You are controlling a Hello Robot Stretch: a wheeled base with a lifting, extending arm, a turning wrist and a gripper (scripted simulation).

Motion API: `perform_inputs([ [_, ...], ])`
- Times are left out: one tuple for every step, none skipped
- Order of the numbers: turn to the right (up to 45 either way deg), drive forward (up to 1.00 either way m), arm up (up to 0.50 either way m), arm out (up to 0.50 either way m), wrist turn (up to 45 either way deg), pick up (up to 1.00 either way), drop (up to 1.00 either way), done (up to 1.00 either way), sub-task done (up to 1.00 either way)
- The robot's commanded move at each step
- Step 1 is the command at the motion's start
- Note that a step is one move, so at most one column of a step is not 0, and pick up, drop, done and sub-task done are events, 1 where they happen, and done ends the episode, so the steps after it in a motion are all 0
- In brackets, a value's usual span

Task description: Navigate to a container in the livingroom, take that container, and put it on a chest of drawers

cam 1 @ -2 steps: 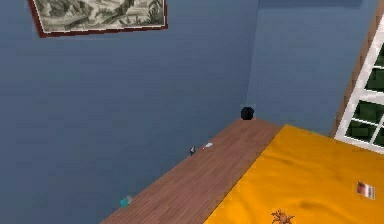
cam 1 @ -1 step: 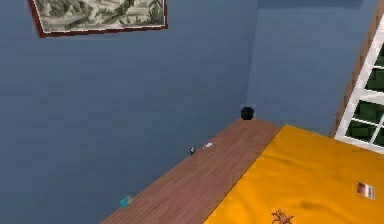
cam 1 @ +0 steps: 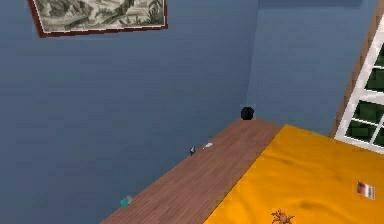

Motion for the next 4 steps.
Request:
perform_inputs([
  [0.0, 0.00, -0.24, 0.00, 0.0, 0.00, 0.00, 0.00, 0.00],
  [0.0, 0.00, 0.00, 0.00, 0.0, 1.00, 0.00, 0.00, 0.00],
  [0.0, 0.00, 0.10, 0.00, 0.0, 0.00, 0.00, 0.00, 0.00],
  [0.0, 0.00, 0.14, 0.00, 0.0, 0.00, 0.00, 0.00, 0.00],
])
